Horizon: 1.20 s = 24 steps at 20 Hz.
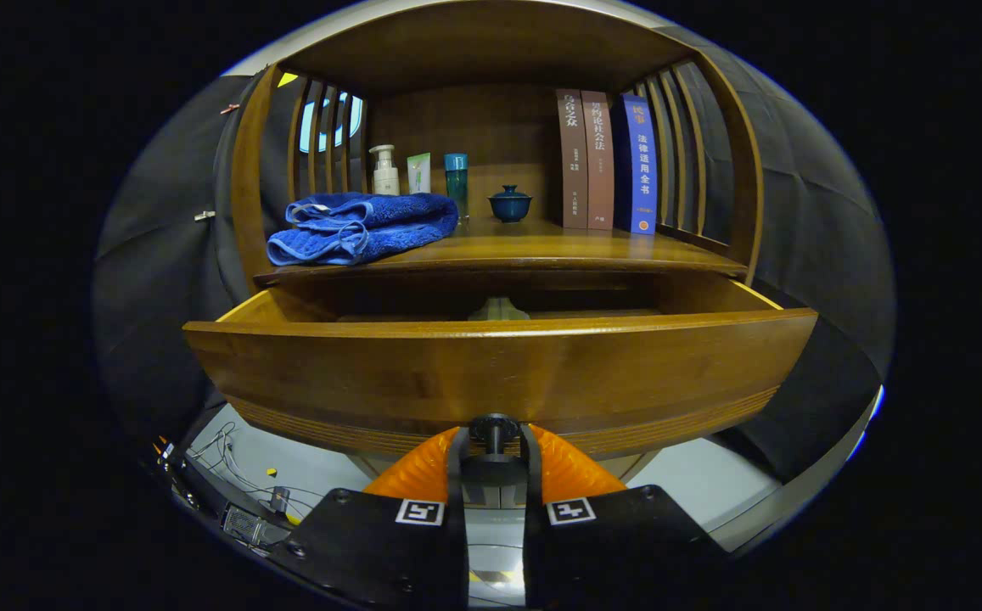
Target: Pull open the drawer, take out the items inside it, and place them on the countertop above the cabinet.
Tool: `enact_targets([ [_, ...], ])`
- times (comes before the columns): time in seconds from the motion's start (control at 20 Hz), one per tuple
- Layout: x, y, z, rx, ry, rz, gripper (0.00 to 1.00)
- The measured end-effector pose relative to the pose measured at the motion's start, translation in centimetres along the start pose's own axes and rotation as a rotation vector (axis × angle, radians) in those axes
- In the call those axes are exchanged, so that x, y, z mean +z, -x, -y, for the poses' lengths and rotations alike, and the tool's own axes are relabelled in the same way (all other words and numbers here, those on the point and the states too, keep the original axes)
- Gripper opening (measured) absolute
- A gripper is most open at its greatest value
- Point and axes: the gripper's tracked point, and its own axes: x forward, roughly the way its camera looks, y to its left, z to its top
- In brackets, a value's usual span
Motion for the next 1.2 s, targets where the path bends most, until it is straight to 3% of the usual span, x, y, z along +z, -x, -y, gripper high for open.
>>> enact_targets([
  [0.55, -3.6, 5.7, 0.1, -0.002, -0.032, -0.052, 0.29],
  [0.7, -3.6, 5.8, 0.0, -0.009, 0.009, -0.042, 0.29],
  [0.9, -3.8, 6.4, 0.4, -0.016, -0.013, -0.067, 0.46],
  [1.1, -0.9, 10.0, 1.4, -0.042, -0.045, -0.024, 0.98],
  [1.2, 2.6, 11.2, 1.5, -0.033, -0.057, 0.034, 0.99],
])
